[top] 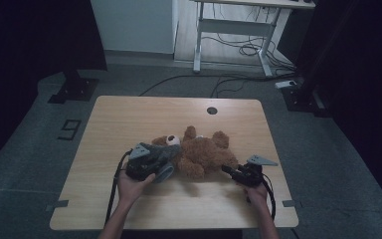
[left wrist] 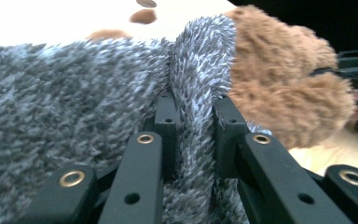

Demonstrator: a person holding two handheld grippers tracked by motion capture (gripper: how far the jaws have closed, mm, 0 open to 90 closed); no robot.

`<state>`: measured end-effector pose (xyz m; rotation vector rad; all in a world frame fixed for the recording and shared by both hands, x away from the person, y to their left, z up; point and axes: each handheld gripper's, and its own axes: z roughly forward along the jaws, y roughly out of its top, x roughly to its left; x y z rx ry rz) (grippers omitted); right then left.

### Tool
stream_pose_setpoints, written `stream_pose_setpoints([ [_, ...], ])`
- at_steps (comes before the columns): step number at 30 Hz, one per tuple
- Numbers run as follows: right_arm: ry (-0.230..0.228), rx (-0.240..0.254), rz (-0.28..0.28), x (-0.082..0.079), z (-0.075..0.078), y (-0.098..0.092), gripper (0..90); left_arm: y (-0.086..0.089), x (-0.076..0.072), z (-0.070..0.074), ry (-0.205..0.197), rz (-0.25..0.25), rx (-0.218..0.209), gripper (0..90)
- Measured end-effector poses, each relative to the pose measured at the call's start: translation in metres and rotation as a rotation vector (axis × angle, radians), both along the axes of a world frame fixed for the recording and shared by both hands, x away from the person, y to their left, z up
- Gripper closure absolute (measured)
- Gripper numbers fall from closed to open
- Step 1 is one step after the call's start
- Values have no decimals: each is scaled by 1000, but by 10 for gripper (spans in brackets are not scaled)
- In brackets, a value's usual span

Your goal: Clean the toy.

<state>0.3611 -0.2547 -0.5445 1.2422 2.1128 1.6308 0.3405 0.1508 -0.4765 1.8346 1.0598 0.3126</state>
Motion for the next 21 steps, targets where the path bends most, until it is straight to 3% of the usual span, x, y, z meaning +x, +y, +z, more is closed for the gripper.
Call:
stream_pose_setpoints([
  [4, 1, 0, 0, 0, 0, 0, 642, 10, 1, 3, 3, 29, -13, 747],
  [9, 2, 0, -6, 0, 1, 1, 642, -13, 7, 20, -13, -24, -27, 748],
  [16, -4, -1, -10, -2, 2, 2, 642, -81, 23, 44, -32, -148, -6, 748],
  [21, -8, 1, -13, -2, 4, 3, 643, -132, 26, 38, 9, -223, 55, 749],
])
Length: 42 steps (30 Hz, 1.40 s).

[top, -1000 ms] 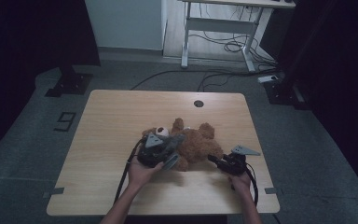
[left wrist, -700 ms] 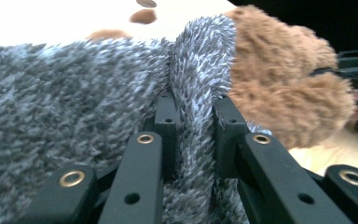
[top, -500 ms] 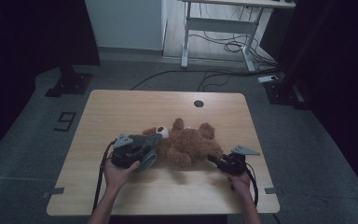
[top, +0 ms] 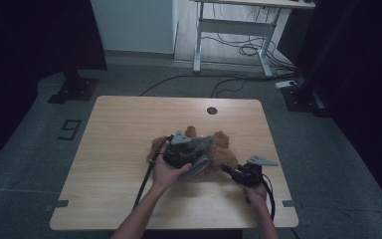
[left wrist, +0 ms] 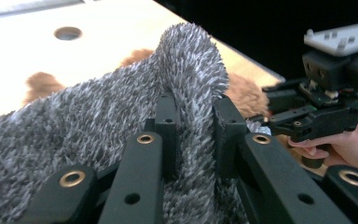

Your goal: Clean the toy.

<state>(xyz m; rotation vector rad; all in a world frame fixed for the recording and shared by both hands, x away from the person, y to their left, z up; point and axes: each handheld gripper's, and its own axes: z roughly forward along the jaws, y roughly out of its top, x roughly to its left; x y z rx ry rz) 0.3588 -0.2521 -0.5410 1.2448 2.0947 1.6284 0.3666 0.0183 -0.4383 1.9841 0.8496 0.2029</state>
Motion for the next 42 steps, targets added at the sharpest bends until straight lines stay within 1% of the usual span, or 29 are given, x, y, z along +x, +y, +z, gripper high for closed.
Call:
stream_pose_setpoints([
  [1, -2, -1, 0, 0, 0, 0, 643, -8, -1, -4, 6, -14, 13, 749],
  [3, -7, 5, -1, -1, 1, 0, 644, -21, -3, -14, 14, -25, 44, 749],
  [5, -14, 19, 0, -1, 2, -1, 646, -26, -3, -23, 25, -26, 44, 750],
  [6, -16, 18, 1, -2, 2, -2, 647, -26, -4, -25, 22, -27, 44, 750],
  [9, -25, 16, 5, -2, 3, -2, 648, -18, -4, -29, 29, -22, 25, 752],
  [13, -27, 12, 5, -2, 3, -1, 648, -7, -5, -30, 25, -12, 27, 755],
  [19, -27, 17, 7, -1, 1, -3, 647, 13, -11, -37, 42, 0, 25, 755],
  [24, -24, 23, 12, 0, 0, -4, 648, 39, -18, -51, 61, 20, 9, 753],
  [27, -22, 25, 15, 0, -1, -4, 648, 51, -21, -54, 68, 30, 5, 752],
  [30, -25, 21, 15, 0, -1, -4, 648, 63, -22, -52, 68, 37, 15, 753],
  [33, -28, 14, 15, 0, 0, -4, 648, 75, -20, -44, 51, 59, 16, 754],
  [36, -26, 20, 10, 0, 0, -3, 648, 78, -18, -34, 43, 59, -5, 755],
  [38, -26, 21, 8, 0, 0, -3, 649, 72, -17, -28, 26, 51, -2, 755],
  [41, -29, 21, 3, -1, 1, -1, 649, 52, -17, -18, 3, 14, -8, 755],
  [42, -28, 21, 3, -1, 1, -1, 649, 43, -17, -15, -3, -2, -8, 755],
])
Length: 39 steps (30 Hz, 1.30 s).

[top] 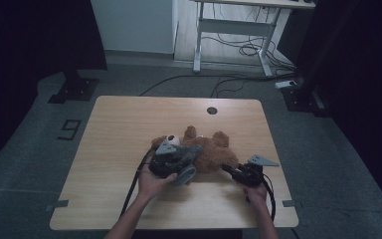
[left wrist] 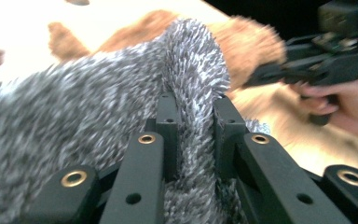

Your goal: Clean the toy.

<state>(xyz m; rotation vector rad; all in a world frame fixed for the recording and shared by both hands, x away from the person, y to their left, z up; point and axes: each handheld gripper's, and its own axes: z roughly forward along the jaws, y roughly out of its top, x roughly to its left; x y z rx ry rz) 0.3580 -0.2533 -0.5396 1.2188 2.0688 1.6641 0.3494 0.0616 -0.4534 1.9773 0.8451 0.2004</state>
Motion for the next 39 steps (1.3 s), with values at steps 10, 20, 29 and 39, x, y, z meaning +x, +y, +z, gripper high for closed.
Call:
stream_pose_setpoints([
  [10, -8, -8, -5, -1, 2, 0, 649, -81, 15, -3, 5, -86, 89, 754],
  [20, -12, -31, 2, -1, 2, -3, 650, -48, 9, -21, 36, -67, 79, 755],
  [29, -11, -29, 17, 1, 1, -6, 650, 6, 4, -29, 69, -24, 82, 755],
  [39, -10, -29, 21, 1, 0, -6, 650, 55, -2, -33, 62, 67, 60, 754],
])
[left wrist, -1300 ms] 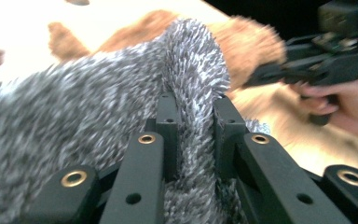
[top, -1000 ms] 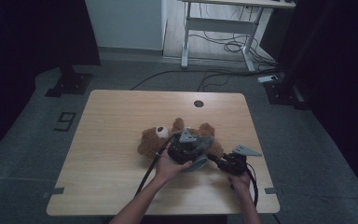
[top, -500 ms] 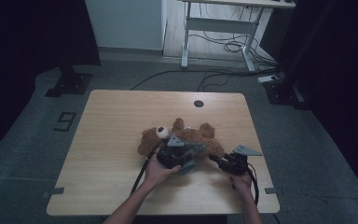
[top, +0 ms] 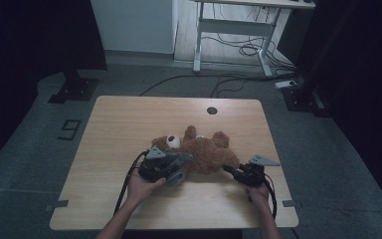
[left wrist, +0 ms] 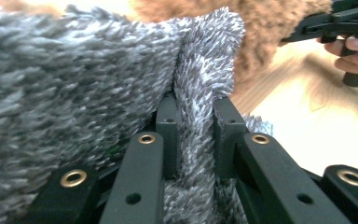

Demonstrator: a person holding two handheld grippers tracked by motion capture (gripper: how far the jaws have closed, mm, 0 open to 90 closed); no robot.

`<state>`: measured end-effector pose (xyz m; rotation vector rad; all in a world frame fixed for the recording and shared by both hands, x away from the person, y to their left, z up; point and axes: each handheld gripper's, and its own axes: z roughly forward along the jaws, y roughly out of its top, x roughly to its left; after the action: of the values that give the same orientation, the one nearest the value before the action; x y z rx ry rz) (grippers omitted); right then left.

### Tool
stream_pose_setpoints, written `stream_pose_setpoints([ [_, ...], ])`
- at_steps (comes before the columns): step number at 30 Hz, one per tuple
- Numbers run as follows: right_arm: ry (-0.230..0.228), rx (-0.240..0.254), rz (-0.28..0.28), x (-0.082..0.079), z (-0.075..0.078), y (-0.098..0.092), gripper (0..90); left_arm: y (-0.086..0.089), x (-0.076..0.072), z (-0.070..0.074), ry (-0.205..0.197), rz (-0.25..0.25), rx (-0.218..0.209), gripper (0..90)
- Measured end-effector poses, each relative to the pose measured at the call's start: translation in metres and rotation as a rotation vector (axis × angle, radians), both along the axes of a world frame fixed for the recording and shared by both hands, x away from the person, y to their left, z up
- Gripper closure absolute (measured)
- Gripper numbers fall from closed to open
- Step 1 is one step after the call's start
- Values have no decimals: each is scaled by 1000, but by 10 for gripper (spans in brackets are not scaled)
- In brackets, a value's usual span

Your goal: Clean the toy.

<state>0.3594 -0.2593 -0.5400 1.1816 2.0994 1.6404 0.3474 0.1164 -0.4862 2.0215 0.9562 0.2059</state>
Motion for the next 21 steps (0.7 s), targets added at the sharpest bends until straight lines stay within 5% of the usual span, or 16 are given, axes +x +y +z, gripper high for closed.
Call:
stream_pose_setpoints([
  [6, 3, -1, 1, 0, -1, -1, 649, 15, -5, -2, -14, 28, -5, 754],
  [11, 8, 2, -6, 1, -2, -1, 649, 11, 0, 27, -82, 34, -25, 753],
  [16, 6, 4, -11, 1, -3, 0, 649, -3, 30, 57, -138, 66, -27, 753],
  [21, 7, 4, -13, 0, -3, 0, 643, -15, 61, 52, -77, 88, 4, 752],
])
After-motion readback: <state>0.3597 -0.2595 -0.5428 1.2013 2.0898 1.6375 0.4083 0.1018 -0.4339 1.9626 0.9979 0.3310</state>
